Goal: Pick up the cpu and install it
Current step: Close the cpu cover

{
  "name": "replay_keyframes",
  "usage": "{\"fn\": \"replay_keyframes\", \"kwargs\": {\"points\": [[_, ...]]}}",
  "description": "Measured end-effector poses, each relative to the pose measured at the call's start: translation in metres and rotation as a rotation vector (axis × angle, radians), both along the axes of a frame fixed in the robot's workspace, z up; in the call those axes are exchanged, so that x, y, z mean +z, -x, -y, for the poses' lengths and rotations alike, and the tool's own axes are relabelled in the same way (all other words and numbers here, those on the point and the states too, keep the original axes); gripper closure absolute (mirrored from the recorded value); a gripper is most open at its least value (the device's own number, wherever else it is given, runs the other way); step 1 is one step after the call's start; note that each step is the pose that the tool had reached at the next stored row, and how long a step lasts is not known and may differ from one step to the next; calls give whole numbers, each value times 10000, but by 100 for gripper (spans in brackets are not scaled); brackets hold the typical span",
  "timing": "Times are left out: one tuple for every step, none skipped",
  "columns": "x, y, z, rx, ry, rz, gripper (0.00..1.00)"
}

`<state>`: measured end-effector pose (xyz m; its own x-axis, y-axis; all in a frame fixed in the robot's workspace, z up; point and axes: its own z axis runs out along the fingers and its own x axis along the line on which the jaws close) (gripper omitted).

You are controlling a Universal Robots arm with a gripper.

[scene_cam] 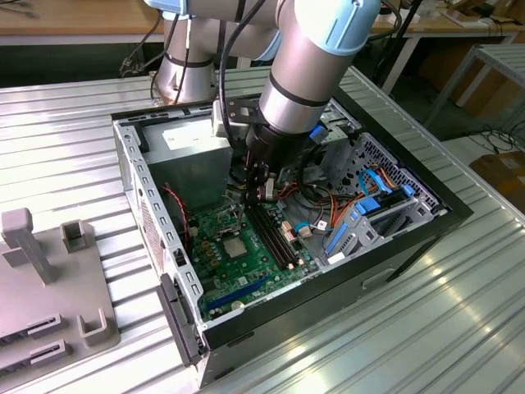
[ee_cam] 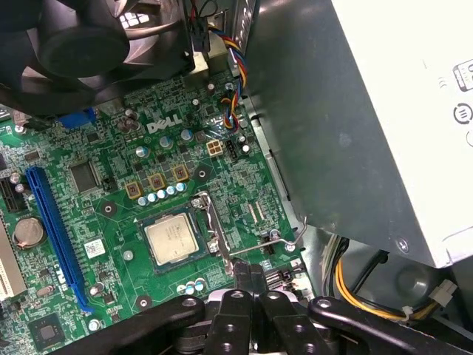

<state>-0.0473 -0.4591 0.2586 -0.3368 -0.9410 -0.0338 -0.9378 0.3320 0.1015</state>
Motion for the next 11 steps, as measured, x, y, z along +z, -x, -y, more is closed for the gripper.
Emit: {"fn": "replay_keyframes", "kwargs": {"points": [[0,0,0,0,0,0,89],[0,0,0,0,0,0,89],[-1,0,2,0,-1,1,89],[0,0,8,4,0,0,89],[0,-1,16,14,1,0,89],[0,0,39,44,1,0,89],[0,1,53,66,1,0,89],[0,1,63,83,-1,0,89],[0,2,84,120,0,0,89],[0,2,91,140,0,0,89],[0,2,98,159,-1,0,89]]}}
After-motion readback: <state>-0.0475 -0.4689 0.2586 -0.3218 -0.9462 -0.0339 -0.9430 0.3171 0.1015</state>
